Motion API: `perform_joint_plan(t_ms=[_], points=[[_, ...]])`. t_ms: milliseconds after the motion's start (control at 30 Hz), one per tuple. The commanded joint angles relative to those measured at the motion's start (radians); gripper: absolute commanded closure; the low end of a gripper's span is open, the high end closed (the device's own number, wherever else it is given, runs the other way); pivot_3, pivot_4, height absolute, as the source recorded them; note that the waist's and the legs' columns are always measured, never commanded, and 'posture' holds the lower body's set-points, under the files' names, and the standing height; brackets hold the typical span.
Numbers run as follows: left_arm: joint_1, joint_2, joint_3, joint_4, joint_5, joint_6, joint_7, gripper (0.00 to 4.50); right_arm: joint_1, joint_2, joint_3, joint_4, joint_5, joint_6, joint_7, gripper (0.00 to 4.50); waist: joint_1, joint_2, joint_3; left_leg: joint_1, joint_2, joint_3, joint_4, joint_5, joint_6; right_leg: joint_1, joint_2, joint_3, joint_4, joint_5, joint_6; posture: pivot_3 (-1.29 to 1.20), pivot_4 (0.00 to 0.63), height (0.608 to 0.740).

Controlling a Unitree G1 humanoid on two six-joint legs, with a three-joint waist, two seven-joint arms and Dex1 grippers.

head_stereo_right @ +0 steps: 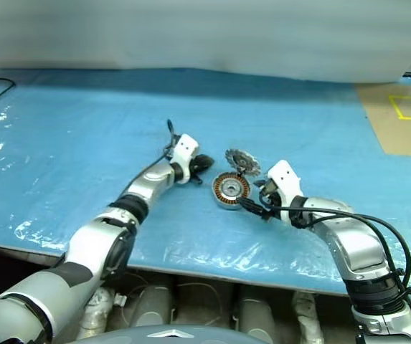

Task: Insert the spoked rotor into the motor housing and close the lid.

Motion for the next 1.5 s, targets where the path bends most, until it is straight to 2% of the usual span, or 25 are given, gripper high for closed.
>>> perform_joint_plan(t_ms=[33,133,300,500,633,900,1100,1367,1500], points=[[0.067,0.042,0.032,-0.227,-0.121,0.039,-0.177,3.78,0.005,-0.031,-0.070,-0.028,0.058,-0.008,0.045,0.80,0.000,0.000,0.000,0.000,0.000,0.000,-0.001,0.000,0.000,0.000,0.000,0.000,-0.001,0.000,0.000,0.00,0.150,0.740],[0.152,0.106,0.023,-0.416,-0.197,0.132,-0.309,3.78,0.017,-0.064,-0.082,-0.053,0.092,-0.008,0.095,0.80,-0.001,0.000,0.000,-0.001,0.000,0.001,-0.002,0.000,0.000,-0.001,-0.001,0.000,-0.001,0.000,-0.001,0.00,0.150,0.740],[0.266,0.182,0.003,-0.692,-0.346,0.317,-0.476,3.78,0.016,-0.142,-0.032,-0.091,0.068,-0.063,0.173,0.80,-0.002,0.001,0.001,0.000,0.001,0.002,-0.003,0.000,0.000,-0.003,-0.001,0.000,0.000,-0.001,-0.002,0.00,0.150,0.740],[0.286,0.192,-0.045,-0.777,-0.375,0.328,-0.544,3.78,-0.004,-0.175,-0.001,-0.149,0.072,-0.082,0.208,0.80,-0.001,0.002,0.001,0.001,0.001,0.003,-0.003,0.000,0.001,-0.002,-0.002,0.000,0.001,-0.001,-0.002,0.00,0.150,0.740],[0.265,0.166,-0.093,-0.729,-0.341,0.282,-0.557,3.78,0.015,-0.159,0.018,-0.186,0.077,-0.104,0.202,0.80,-0.001,0.002,0.001,0.000,0.000,0.003,-0.003,0.000,0.001,-0.003,-0.002,0.000,0.001,-0.001,-0.002,0.00,0.150,0.740],[0.171,0.080,-0.200,-0.481,-0.223,0.076,-0.608,3.78,0.081,-0.119,-0.027,-0.199,0.062,-0.227,0.176,0.80,0.000,0.002,0.001,0.000,0.000,0.003,-0.003,0.001,0.001,-0.003,-0.002,0.000,0.001,-0.001,-0.001,0.00,0.150,0.740],[0.103,0.047,-0.217,-0.321,-0.170,-0.016,-0.622,3.78,0.137,-0.108,-0.031,-0.228,0.056,-0.232,0.125,0.80,0.000,0.002,0.001,0.000,0.000,0.003,-0.003,0.001,0.001,-0.003,-0.002,0.000,0.001,-0.001,-0.001,0.00,0.150,0.740],[0.022,0.011,-0.203,-0.133,-0.067,-0.149,-0.461,3.78,0.168,-0.100,-0.037,-0.244,0.050,-0.220,0.062,0.80,0.002,0.002,0.001,0.000,-0.001,0.002,-0.001,0.001,0.001,-0.002,-0.002,0.000,0.002,0.000,-0.001,0.00,0.150,0.740],[0.013,0.001,-0.211,-0.088,-0.037,-0.217,-0.443,3.78,0.166,-0.103,-0.025,-0.253,0.045,-0.207,0.041,0.80,0.002,0.002,0.001,0.000,-0.001,0.002,0.000,0.001,0.001,-0.001,-0.002,0.000,0.002,0.000,0.000,0.00,0.150,0.740]])
